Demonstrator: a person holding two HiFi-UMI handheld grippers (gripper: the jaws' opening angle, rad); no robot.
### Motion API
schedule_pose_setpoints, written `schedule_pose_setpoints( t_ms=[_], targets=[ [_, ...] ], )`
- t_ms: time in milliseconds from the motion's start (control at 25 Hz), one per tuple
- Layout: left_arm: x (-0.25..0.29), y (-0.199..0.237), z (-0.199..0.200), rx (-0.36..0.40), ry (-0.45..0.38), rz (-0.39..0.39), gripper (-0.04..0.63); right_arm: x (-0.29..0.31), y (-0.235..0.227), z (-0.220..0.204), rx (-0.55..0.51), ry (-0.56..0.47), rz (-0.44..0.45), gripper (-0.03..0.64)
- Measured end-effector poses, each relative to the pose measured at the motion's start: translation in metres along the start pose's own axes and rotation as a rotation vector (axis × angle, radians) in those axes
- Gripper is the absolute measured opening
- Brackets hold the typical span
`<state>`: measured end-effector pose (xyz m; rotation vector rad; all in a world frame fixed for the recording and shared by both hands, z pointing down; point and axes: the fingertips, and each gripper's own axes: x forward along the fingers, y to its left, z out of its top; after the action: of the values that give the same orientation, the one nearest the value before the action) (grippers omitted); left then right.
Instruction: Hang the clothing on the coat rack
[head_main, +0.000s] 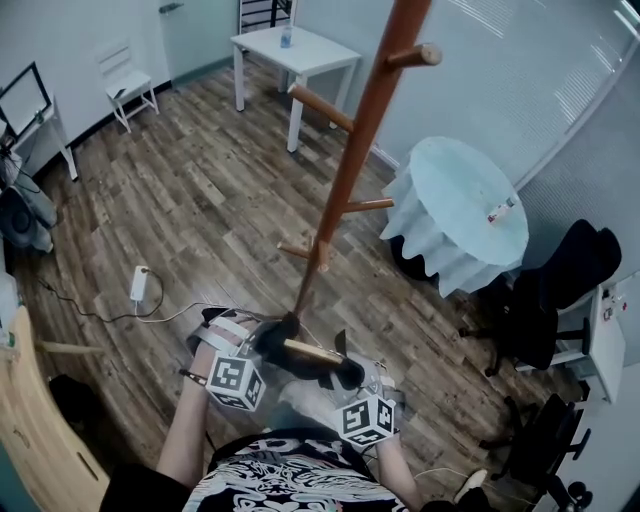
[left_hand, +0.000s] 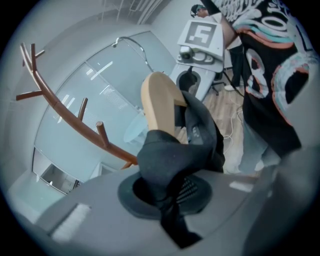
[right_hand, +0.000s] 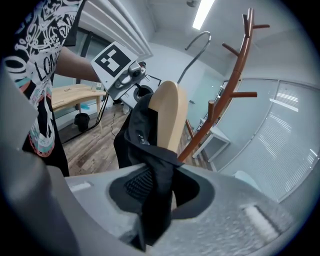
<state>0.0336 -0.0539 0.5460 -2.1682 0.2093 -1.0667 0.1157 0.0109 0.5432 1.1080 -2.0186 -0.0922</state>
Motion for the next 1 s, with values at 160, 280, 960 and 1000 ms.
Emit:
schedule_pose_setpoints(
  t_ms=[160,280,960,1000],
  targets=[
    [0.012,0.009,-0.004,0.0,-0.002,-0.006,0.014,0.009,-0.012,-0.001,0.003,0.002,0.013,0.089],
    [0.019,0.012,-0.01,0.004,-0.007,-0.005,0.012,0.017,-0.016,-0.001,0.0,-0.001,0.015,0.088],
    [0.047,0.024,-0.034,0.057,-0.109,-0.094,0.012,0.045,-0.017,0.005,0.085,0.092,0.013,0.084],
    [0.05,0.025,-0.036,0.066,-0.117,-0.106,0.012,0.048,-0.016,0.005,0.093,0.1,0.017,0.083]
  ],
)
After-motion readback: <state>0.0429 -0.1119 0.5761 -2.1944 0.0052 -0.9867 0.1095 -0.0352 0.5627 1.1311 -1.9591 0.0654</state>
